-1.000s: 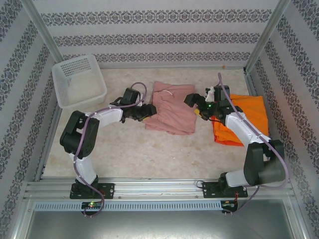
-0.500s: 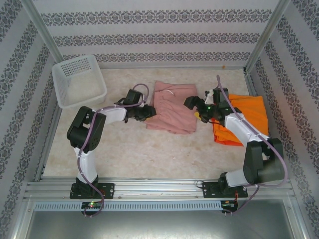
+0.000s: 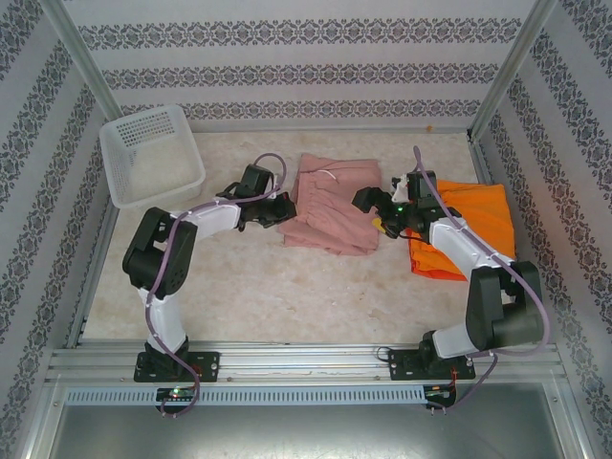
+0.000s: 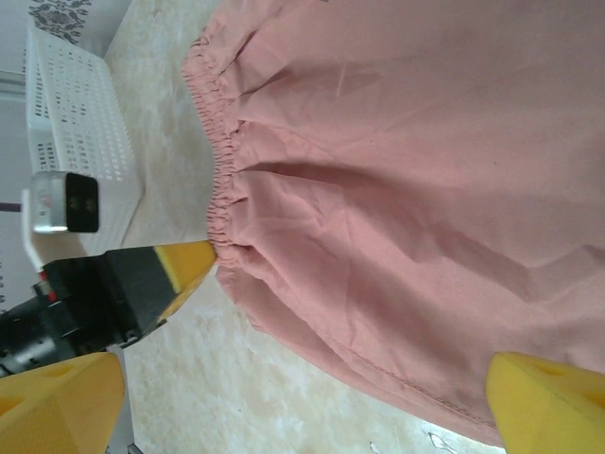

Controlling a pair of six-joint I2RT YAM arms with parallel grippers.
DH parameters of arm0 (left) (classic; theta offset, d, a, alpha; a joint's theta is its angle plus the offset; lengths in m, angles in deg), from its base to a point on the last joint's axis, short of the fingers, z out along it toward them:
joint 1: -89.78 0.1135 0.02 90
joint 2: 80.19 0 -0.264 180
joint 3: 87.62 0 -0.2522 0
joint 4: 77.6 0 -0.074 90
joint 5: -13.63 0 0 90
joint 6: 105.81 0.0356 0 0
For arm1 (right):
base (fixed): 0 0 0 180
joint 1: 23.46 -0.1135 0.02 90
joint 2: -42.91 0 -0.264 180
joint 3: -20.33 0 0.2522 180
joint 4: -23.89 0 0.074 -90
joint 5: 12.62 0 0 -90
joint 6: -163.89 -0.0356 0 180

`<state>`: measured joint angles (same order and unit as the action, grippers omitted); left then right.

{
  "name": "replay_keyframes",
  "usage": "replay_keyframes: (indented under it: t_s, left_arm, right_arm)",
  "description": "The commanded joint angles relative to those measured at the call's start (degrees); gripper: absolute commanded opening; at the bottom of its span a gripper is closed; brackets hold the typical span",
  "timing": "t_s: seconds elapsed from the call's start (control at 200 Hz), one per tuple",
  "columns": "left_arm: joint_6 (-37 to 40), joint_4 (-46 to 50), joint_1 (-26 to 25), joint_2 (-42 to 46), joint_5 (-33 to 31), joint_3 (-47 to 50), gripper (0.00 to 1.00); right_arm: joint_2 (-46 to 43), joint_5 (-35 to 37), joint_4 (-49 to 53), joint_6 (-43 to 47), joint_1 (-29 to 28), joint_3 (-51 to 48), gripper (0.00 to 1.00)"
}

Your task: Fold and stack the shorts

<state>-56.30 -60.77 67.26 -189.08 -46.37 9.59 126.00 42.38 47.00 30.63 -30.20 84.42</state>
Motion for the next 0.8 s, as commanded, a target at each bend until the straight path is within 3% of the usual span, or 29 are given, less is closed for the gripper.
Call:
replay_keyframes:
  t_s: [0.0, 0.34, 0.794]
  left_arm:
    - [2.2, 2.6, -0.4, 2.7, -1.4, -1.6, 0.00]
    - [4.5, 8.0, 1.1, 5.7, -1.9, -2.0, 0.00]
    - [6.6, 4.8, 4.5, 0.7, -3.5, 6.7, 0.00]
  right_arm:
    - [0.8, -0.8, -1.4, 0.6, 0.2, -0.3, 0.98]
    - [1.1, -1.2, -1.5, 0.6, 0.2, -0.4, 0.98]
    - [3.1, -1.8, -1.5, 1.2, 0.2, -1.5, 0.98]
